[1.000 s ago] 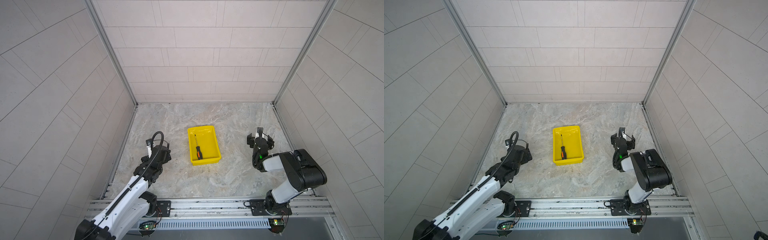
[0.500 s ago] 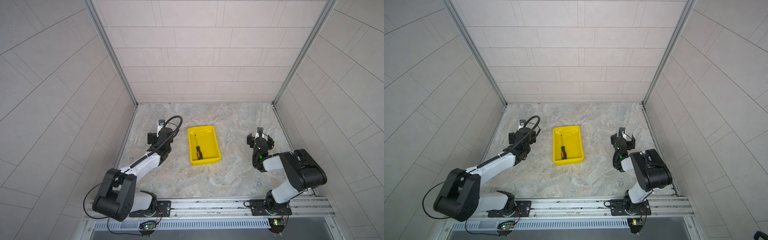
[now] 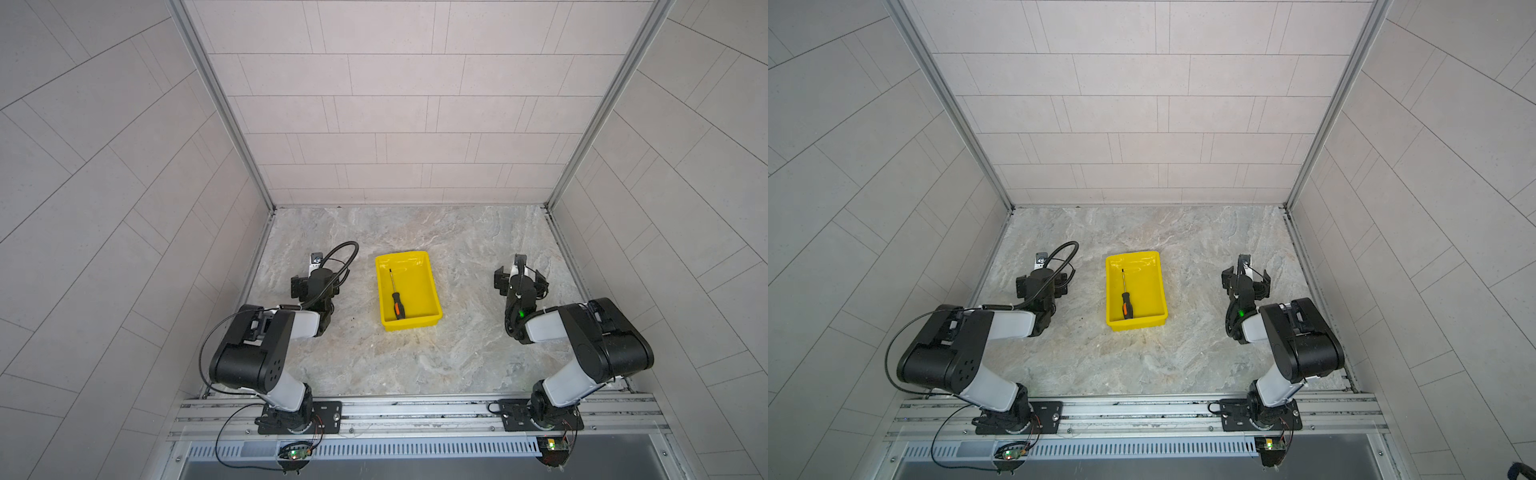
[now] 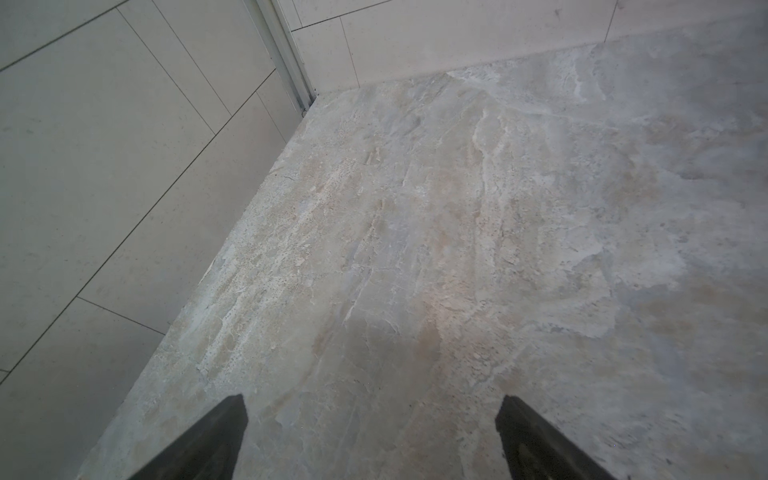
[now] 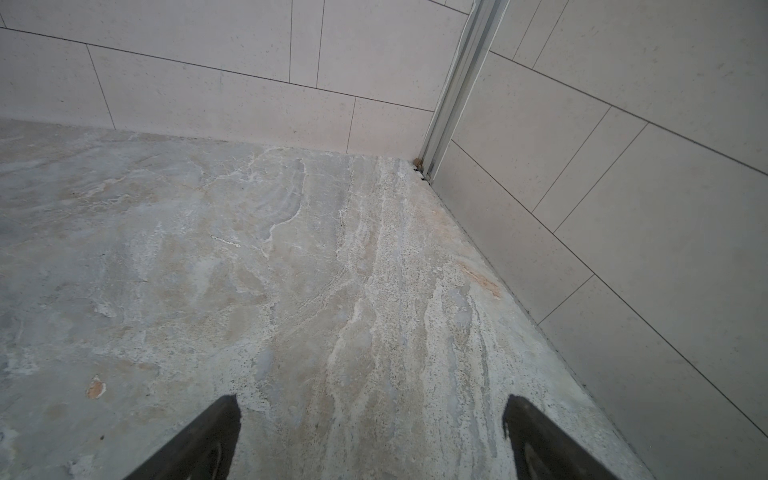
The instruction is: Put the screwdriver in the bin
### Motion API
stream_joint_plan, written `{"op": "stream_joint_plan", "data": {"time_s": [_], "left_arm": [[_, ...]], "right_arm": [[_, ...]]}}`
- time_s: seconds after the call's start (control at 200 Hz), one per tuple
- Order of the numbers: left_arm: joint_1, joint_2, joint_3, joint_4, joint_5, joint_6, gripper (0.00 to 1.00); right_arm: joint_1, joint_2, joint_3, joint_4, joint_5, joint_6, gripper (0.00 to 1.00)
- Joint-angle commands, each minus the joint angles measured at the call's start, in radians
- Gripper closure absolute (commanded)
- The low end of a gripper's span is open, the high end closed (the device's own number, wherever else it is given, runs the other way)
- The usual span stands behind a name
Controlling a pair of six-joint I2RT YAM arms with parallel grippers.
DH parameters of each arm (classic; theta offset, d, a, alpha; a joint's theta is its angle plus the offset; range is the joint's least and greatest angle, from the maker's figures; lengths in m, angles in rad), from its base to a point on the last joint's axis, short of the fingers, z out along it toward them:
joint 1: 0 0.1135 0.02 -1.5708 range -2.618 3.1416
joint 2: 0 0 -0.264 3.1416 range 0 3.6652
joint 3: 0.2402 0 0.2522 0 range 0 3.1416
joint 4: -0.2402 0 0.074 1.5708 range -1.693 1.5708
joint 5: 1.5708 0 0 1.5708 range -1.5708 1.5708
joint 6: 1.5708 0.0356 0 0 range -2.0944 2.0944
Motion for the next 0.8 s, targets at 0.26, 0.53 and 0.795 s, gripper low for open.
{"op": "stream_joint_plan", "data": {"time_s": [0.26,0.53,0.795], "left_arm": [[0.095,0.027,-0.052,0.208,0.164,-0.071,0.0],[0.076,0.033,-0.048,0.213,0.16,-0.04,0.0],[0.077,0.033,-0.048,0.212,0.16,-0.041,0.0]], "right_arm": [[0.005,0.005,-0.005,0.014,0.001,0.005,0.01],[0.004,0.005,-0.003,0.012,0.001,0.006,0.0],[0.003,0.003,-0.004,0.008,-0.002,0.004,0.01]]}}
